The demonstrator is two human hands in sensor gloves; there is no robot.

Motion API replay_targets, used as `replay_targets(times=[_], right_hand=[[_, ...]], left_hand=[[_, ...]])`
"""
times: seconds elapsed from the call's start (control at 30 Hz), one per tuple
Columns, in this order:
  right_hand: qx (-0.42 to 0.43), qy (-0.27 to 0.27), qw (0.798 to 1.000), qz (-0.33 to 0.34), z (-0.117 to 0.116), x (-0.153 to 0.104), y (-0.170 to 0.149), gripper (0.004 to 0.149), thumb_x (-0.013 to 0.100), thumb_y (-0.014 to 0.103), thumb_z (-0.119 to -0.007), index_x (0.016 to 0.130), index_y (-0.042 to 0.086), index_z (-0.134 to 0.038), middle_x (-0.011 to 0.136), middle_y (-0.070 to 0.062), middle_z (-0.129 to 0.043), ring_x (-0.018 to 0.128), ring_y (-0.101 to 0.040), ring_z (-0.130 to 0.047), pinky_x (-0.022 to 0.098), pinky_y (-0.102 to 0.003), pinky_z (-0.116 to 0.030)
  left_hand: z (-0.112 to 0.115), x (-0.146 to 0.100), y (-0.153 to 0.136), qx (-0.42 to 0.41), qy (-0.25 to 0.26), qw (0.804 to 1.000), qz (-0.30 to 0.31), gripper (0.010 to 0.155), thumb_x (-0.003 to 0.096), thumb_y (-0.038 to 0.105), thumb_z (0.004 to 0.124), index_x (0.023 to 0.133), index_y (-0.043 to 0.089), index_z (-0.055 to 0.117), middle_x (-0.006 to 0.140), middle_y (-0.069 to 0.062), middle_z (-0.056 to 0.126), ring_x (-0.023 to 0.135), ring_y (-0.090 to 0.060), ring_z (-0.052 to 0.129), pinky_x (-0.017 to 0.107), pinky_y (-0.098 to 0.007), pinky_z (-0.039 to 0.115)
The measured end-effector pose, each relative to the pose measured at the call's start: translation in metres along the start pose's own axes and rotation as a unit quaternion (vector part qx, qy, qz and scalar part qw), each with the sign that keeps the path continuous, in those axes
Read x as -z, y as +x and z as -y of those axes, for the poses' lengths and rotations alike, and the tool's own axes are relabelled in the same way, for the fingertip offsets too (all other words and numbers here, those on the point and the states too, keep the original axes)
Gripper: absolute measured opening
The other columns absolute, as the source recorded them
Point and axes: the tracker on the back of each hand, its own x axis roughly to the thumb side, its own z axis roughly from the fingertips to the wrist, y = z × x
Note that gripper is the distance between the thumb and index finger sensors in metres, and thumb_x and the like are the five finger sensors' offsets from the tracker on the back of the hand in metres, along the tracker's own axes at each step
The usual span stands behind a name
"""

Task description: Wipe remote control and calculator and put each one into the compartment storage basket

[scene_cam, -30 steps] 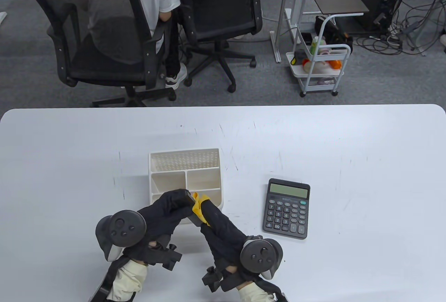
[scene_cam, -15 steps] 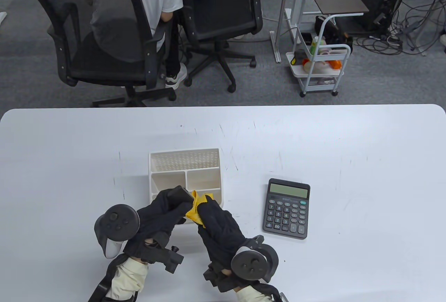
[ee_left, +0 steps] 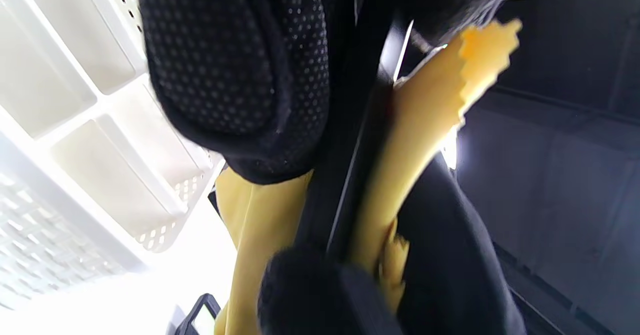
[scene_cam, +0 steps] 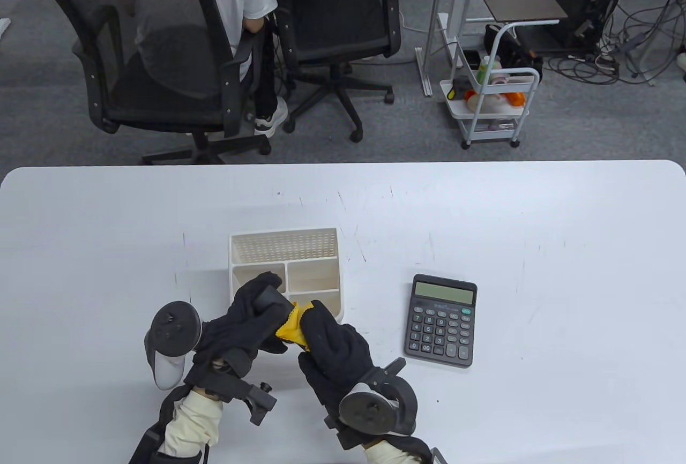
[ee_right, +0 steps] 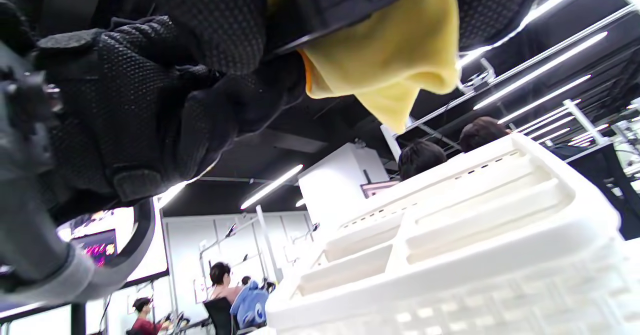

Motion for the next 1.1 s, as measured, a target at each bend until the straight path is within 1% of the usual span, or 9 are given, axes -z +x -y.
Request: replay_targets(times=[0.07, 0.13, 0.3, 0.47, 0.67, 0.77, 0.9, 1.03, 1.1], right_hand=[[0.0, 0.02, 1.0, 0.013, -0.001, 0.001, 0.001, 0.067, 0.054, 0.025, -0.078, 0.11, 0.006, -0.047, 0.113, -0.025, -0.056, 0.087, -0.043, -0.08, 0.058, -0.065, -0.065], [-0.013, 0.03, 0.999, 0.018, -0.002, 0.0, 0.002, 0.066, 0.055, 0.024, -0.077, 0.111, 0.007, -0.047, 0.115, -0.024, -0.053, 0.09, -0.045, -0.075, 0.059, -0.067, -0.062], [-0.093, 0.02, 0.992, 0.078, -0.005, -0.002, 0.011, 0.059, 0.057, 0.022, -0.071, 0.11, 0.013, -0.049, 0.117, -0.017, -0.049, 0.099, -0.047, -0.062, 0.061, -0.07, -0.057], [-0.139, 0.035, 0.981, 0.129, -0.006, -0.004, 0.016, 0.052, 0.056, 0.024, -0.072, 0.107, 0.022, -0.061, 0.119, -0.009, -0.046, 0.105, -0.046, -0.044, 0.063, -0.074, -0.049], [-0.155, 0.045, 0.975, 0.151, -0.013, -0.004, 0.024, 0.058, 0.057, 0.026, -0.072, 0.111, 0.019, -0.051, 0.12, -0.012, -0.04, 0.106, -0.047, -0.042, 0.063, -0.074, -0.046], [-0.16, 0.048, 0.977, 0.131, -0.011, -0.003, 0.02, 0.063, 0.057, 0.028, -0.071, 0.113, 0.018, -0.043, 0.12, -0.013, -0.036, 0.106, -0.047, -0.042, 0.064, -0.074, -0.045], [-0.151, 0.048, 0.984, 0.076, -0.007, -0.003, 0.013, 0.064, 0.058, 0.031, -0.07, 0.113, 0.015, -0.041, 0.12, -0.018, -0.04, 0.103, -0.048, -0.052, 0.063, -0.074, -0.047], [-0.188, 0.043, 0.974, 0.12, -0.009, -0.004, 0.018, 0.062, 0.058, 0.03, -0.07, 0.112, 0.015, -0.045, 0.119, -0.016, -0.041, 0.104, -0.048, -0.048, 0.063, -0.074, -0.046], [-0.201, 0.05, 0.968, 0.139, -0.012, -0.004, 0.022, 0.06, 0.058, 0.03, -0.07, 0.112, 0.017, -0.048, 0.12, -0.014, -0.039, 0.105, -0.047, -0.044, 0.063, -0.074, -0.045]], left_hand=[[-0.003, 0.0, 0.0, 0.003, 0.001, 1.0, -0.009, 0.048, 0.0576, 0.051, 0.073, 0.101, 0.031, 0.067, 0.07, -0.005, 0.105, 0.041, -0.02, 0.119, 0.024, -0.027, 0.102], [-0.007, 0.0, 0.001, 0.026, -0.004, 1.0, -0.013, 0.047, 0.0568, 0.048, 0.076, 0.098, 0.025, 0.071, 0.066, -0.006, 0.107, 0.038, -0.018, 0.119, 0.022, -0.026, 0.102], [-0.009, 0.0, 0.003, 0.034, 0.018, 0.999, -0.017, 0.047, 0.0559, 0.045, 0.076, 0.095, 0.019, 0.071, 0.066, -0.006, 0.106, 0.035, -0.016, 0.12, 0.021, -0.025, 0.103], [-0.016, -0.002, 0.0, 0.011, 0.052, 0.998, -0.017, 0.05, 0.0571, 0.043, 0.074, 0.1, 0.019, 0.063, 0.071, -0.005, 0.102, 0.039, -0.017, 0.119, 0.024, -0.025, 0.102], [-0.01, 0.001, -0.001, 0.017, -0.013, 1.0, -0.012, 0.049, 0.0582, 0.043, 0.073, 0.102, 0.023, 0.061, 0.075, -0.005, 0.101, 0.044, -0.018, 0.117, 0.028, -0.028, 0.1], [-0.009, 0.002, 0.002, 0.02, -0.005, 1.0, -0.004, 0.048, 0.0582, 0.044, 0.072, 0.101, 0.025, 0.062, 0.074, -0.004, 0.102, 0.044, -0.018, 0.117, 0.029, -0.028, 0.1], [-0.016, -0.002, 0.003, 0.032, 0.033, 0.999, 0.0, 0.047, 0.0587, 0.044, 0.072, 0.101, 0.026, 0.062, 0.075, -0.004, 0.101, 0.046, -0.017, 0.117, 0.03, -0.029, 0.1], [-0.017, -0.003, -0.001, 0.004, 0.041, 0.999, -0.005, 0.045, 0.059, 0.044, 0.07, 0.1, 0.026, 0.064, 0.074, -0.006, 0.103, 0.045, -0.019, 0.118, 0.029, -0.029, 0.101], [-0.013, -0.001, -0.002, 0.003, 0.02, 1.0, -0.006, 0.045, 0.0592, 0.044, 0.069, 0.1, 0.027, 0.065, 0.074, -0.006, 0.104, 0.045, -0.02, 0.118, 0.028, -0.03, 0.101]])
